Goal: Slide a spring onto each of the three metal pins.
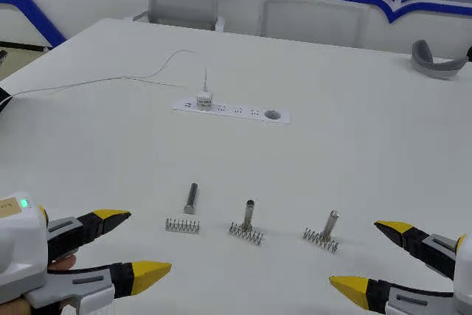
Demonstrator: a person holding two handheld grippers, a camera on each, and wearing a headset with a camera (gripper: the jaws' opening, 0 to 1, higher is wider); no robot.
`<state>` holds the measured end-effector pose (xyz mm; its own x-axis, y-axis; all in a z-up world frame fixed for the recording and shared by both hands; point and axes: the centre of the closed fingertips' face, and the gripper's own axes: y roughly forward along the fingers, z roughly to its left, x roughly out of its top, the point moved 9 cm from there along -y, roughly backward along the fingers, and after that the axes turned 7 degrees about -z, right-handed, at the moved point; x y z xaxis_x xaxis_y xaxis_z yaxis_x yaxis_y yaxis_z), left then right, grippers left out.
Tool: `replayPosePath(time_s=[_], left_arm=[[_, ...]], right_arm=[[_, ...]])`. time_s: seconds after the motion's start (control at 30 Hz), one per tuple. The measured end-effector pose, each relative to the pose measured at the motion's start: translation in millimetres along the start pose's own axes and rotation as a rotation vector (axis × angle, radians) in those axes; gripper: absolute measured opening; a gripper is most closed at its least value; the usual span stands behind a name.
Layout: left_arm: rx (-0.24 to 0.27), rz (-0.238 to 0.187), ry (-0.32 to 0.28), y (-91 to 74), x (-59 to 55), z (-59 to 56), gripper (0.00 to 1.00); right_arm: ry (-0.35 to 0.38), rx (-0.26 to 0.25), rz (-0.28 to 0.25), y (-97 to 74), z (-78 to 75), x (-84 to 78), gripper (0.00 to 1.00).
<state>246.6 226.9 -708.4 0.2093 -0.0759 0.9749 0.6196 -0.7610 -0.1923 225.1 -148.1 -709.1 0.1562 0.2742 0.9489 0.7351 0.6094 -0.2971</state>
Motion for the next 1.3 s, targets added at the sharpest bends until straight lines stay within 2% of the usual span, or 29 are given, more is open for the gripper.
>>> replayPosePath(time_s=[0.3,0.7,1.3], left_arm=[[0.014,0.02,0.042,14.1,13.2,10.6,0.62],[0.044,0.043,0.045,41.4,23.4,30.7,0.59],[0.064,0.16,0.062,85.4,23.7,43.2,0.5]], right_arm=[[0.004,-0.001,0.001,-0.9,0.8,-1.7,0.71],[0.013,-0.006,0.006,-2.7,-0.1,-5.1,0.71],[0.017,-0.006,0.012,-2.3,0.4,-7.1,0.71]])
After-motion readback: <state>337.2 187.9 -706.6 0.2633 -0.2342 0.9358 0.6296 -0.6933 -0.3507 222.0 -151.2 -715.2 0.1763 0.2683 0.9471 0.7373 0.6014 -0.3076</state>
